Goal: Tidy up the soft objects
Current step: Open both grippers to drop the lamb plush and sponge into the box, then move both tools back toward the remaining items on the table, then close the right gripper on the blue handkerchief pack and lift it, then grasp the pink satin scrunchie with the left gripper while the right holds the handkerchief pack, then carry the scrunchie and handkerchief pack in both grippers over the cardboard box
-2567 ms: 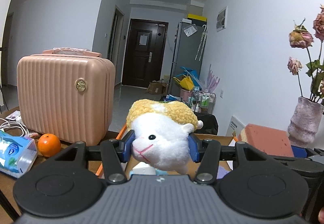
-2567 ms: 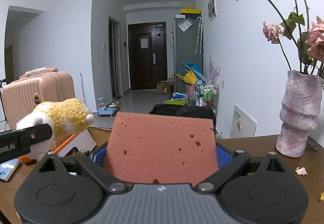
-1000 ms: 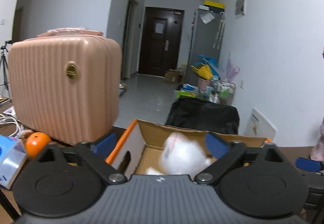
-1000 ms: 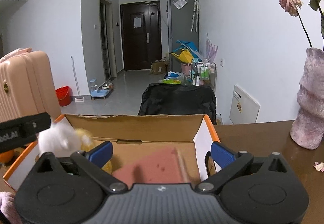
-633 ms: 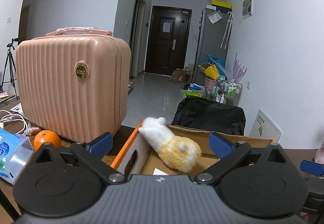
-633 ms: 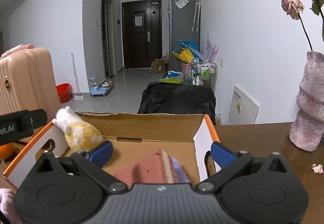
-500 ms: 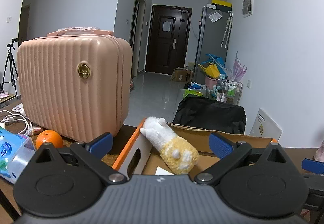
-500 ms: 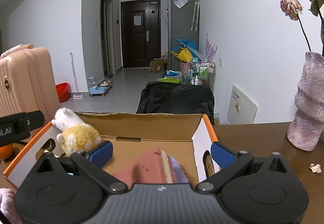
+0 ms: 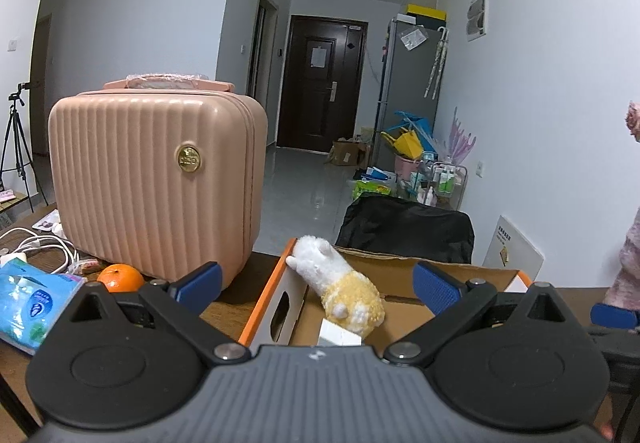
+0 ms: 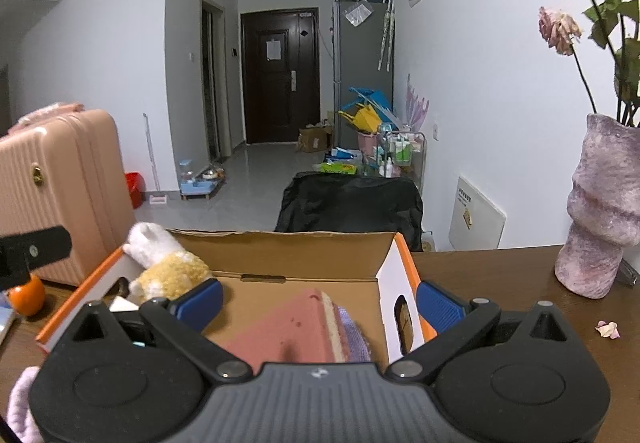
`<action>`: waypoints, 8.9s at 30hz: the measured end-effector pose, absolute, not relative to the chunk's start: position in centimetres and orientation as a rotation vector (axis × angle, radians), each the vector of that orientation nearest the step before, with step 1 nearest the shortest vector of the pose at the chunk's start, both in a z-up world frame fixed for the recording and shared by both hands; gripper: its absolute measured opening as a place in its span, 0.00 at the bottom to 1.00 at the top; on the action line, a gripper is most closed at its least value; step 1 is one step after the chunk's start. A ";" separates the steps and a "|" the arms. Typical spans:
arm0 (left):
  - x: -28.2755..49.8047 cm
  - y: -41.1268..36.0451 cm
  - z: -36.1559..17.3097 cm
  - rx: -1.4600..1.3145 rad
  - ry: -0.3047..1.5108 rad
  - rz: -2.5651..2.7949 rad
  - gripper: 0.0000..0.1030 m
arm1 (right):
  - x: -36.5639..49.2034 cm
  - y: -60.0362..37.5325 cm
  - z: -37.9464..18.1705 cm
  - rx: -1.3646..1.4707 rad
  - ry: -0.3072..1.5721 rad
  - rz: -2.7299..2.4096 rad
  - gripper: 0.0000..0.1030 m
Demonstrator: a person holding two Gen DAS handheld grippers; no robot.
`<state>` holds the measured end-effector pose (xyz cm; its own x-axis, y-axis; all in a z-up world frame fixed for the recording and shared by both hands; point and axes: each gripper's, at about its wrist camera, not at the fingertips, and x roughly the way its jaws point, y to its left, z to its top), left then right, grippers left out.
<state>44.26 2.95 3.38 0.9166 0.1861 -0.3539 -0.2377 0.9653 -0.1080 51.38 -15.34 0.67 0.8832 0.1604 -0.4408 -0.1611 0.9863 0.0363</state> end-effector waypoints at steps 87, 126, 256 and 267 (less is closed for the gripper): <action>21.5 2.8 -2.4 -0.023 0.474 0.100 1.00 | 32.3 -21.5 -8.7 -0.047 0.674 0.155 0.61; 26.8 -4.6 -1.7 0.022 0.509 0.035 1.00 | 30.5 -27.6 -5.1 0.050 0.477 0.148 0.50; 33.0 1.4 -0.4 -0.062 0.284 0.155 0.56 | 35.7 -18.6 -4.9 0.064 0.273 0.114 0.50; 36.0 1.2 0.5 -0.101 0.263 0.165 0.56 | 38.9 -17.3 -4.2 0.090 0.232 0.107 0.50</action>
<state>36.01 1.22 0.49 0.9523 0.1491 -0.2662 -0.1753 0.9814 -0.0776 38.91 -17.29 -4.15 0.9677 0.1158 -0.2239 -0.0950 0.9903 0.1016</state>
